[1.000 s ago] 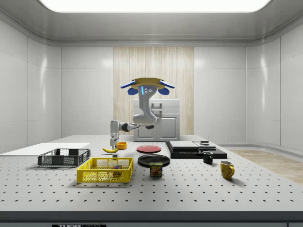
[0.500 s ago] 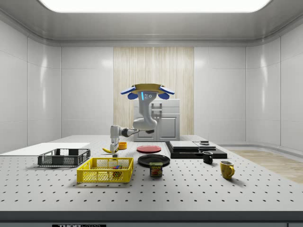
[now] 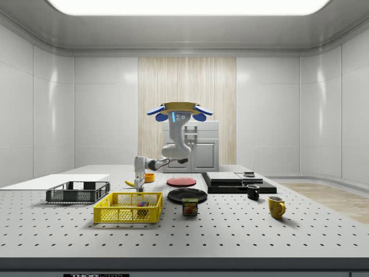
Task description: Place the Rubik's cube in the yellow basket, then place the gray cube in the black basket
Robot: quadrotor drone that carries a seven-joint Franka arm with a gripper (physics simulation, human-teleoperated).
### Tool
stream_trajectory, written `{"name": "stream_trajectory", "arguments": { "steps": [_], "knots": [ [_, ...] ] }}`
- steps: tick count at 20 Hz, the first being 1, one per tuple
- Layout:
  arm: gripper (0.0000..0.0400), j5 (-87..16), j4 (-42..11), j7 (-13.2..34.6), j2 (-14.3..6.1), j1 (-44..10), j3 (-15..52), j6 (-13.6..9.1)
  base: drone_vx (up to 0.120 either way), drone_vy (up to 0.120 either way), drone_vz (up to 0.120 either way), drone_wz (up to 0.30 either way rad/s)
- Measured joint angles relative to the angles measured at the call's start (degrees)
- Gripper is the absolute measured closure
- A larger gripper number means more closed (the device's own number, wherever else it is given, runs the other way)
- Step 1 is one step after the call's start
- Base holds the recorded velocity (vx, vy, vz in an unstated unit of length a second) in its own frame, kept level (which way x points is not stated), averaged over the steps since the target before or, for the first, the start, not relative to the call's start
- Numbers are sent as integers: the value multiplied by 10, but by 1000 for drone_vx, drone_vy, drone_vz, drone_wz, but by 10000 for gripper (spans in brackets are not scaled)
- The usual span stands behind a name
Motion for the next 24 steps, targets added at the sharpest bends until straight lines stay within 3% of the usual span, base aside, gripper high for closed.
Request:
{"name": "stream_trajectory", "arguments": {
  "steps": [4,8,12,21,24],
  "knots": [
    [0,-11,4,-1,2,-2,-11,3,0,0,0,0],
    [90,-16,6,-2,5,-2,-16,3,0,0,0,0],
    [128,-19,7,-2,7,-1,-18,1,0,0,0,0],
    [148,-8,0,-4,12,5,-4,-10,0,0,0,0],
    [149,12,-8,-4,13,10,16,-20,0,0,107,0]
  ]
}}
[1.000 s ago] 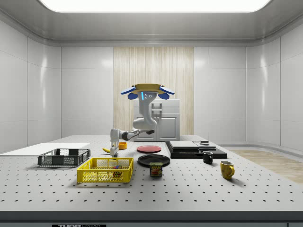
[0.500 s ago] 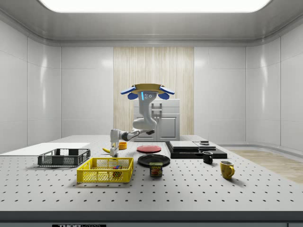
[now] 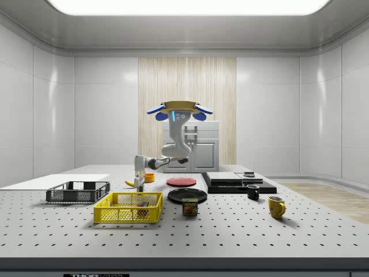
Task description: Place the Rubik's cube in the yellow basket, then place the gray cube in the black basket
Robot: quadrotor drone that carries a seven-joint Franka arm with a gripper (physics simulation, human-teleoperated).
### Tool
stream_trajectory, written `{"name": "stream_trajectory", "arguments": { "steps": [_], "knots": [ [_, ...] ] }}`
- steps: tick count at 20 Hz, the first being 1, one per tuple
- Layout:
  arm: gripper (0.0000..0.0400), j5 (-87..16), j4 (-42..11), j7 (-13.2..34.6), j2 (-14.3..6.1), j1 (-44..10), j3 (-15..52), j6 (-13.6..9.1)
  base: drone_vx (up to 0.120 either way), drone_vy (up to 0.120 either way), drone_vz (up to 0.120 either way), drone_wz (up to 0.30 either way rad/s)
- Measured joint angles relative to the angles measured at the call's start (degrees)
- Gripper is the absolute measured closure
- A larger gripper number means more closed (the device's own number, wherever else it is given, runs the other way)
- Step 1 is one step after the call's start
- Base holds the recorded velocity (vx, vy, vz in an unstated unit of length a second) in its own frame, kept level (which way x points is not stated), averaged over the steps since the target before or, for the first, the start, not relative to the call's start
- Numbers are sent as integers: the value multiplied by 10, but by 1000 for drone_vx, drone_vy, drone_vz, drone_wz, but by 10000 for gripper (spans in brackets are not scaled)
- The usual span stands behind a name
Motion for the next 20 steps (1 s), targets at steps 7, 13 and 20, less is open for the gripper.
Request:
{"name": "stream_trajectory", "arguments": {
  "steps": [7,13,20],
  "knots": [
    [150,32,-11,1,1,6,34,-14,0,0,120,0],
    [150,40,-13,1,0,6,42,-17,0,13,80,0],
    [150,43,-14,2,-1,6,45,-16,0,120,0,0]
  ]
}}
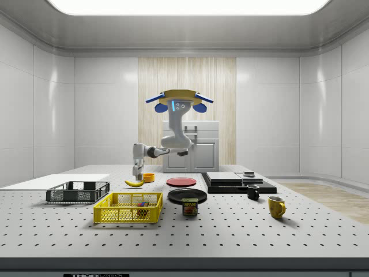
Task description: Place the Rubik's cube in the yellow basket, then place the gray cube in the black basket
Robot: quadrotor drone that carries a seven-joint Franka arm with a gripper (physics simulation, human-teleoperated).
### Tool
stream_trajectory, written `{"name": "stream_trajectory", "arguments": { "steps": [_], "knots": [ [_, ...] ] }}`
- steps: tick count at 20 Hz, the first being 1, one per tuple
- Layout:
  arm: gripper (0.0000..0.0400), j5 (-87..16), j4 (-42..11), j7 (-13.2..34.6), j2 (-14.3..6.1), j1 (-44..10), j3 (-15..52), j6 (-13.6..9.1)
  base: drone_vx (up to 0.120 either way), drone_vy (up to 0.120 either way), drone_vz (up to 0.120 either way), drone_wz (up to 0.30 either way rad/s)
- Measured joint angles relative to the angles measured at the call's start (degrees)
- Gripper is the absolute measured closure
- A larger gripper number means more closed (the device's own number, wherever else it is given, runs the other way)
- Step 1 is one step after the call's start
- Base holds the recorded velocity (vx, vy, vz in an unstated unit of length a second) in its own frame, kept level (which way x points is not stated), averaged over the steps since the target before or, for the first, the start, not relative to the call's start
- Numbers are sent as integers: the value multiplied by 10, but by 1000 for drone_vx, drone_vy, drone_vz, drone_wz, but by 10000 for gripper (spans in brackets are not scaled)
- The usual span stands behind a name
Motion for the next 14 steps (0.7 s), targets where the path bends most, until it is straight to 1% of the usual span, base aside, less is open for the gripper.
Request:
{"name": "stream_trajectory", "arguments": {
  "steps": [6,9,14],
  "knots": [
    [150,1,0,0,-1,0,1,1,7,120,0,0],
    [150,1,0,0,-2,-1,1,1,120,107,0,0],
    [150,2,0,1,-3,-1,1,2,120,0,0,0]
  ]
}}
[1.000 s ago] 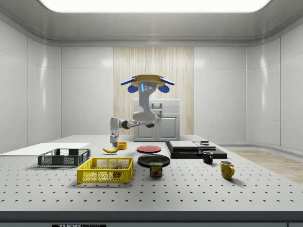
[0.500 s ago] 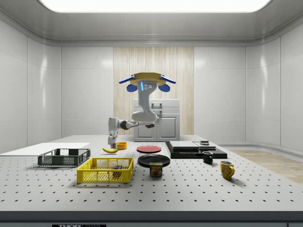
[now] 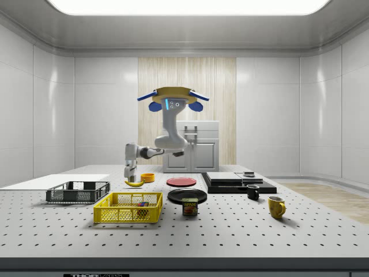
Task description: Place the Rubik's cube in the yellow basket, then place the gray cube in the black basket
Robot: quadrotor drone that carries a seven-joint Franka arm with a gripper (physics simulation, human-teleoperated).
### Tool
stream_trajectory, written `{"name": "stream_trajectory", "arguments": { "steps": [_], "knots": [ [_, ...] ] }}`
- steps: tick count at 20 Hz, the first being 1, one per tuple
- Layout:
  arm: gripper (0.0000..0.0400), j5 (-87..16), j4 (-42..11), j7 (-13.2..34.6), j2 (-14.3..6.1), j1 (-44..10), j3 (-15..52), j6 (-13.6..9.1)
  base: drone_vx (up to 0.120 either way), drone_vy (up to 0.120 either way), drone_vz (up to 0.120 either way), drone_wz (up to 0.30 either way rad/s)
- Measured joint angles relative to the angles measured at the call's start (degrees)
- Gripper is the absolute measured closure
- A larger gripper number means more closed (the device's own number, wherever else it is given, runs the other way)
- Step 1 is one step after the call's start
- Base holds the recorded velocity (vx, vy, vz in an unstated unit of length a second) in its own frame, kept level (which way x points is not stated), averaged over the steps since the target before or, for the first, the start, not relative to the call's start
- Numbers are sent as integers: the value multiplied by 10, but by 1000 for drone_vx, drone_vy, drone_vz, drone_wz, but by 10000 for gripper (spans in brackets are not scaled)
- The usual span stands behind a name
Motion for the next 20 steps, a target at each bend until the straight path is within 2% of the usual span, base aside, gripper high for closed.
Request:
{"name": "stream_trajectory", "arguments": {
  "steps": [20],
  "knots": [
    [150,1,0,1,-3,-1,0,3,120,0,0,0]
  ]
}}
